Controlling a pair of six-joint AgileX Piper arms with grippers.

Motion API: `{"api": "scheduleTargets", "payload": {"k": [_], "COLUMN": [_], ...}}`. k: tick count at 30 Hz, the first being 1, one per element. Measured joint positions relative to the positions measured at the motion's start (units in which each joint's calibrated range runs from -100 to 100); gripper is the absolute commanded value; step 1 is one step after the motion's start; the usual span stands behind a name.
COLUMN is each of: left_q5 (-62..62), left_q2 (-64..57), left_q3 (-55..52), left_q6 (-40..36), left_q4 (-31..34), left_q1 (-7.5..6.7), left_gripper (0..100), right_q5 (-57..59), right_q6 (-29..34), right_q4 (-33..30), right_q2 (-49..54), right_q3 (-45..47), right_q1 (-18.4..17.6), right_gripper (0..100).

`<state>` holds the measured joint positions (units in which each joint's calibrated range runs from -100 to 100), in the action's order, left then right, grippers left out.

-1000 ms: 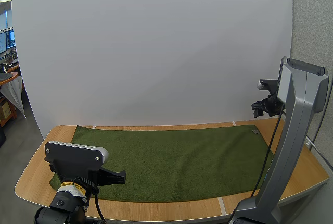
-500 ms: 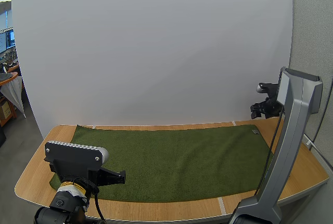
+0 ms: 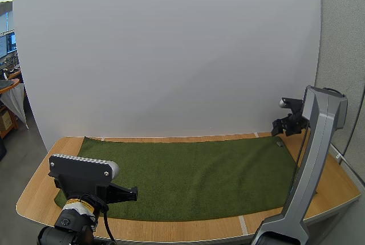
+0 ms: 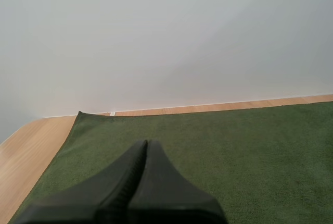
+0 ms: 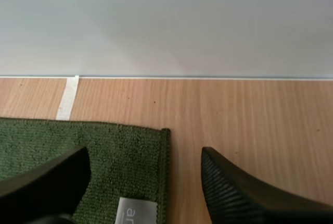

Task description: Fold the towel

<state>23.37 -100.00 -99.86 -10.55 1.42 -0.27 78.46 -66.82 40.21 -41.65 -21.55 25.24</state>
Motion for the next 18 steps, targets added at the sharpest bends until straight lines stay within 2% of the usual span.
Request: {"api": "scheduleTargets", "payload": {"k": [11,18], "left_q5": [0.0,0.0], "left_q2": [0.0,0.0], "left_q3": [0.0,0.0], "left_q6": [0.0,0.0], "left_q4": [0.0,0.0], "left_q1": [0.00,0.00], "left_gripper": [0,0], "right_q5": [1.4,8.7], "right_q6": [-0.1,-0.2], "right_q4": [1.0,3.3], "right_q2": [-0.6,-0.6], "right_q3": [-0.1,-0.1], "right_q1": [0.0,0.0], "right_gripper": [100,100]}}
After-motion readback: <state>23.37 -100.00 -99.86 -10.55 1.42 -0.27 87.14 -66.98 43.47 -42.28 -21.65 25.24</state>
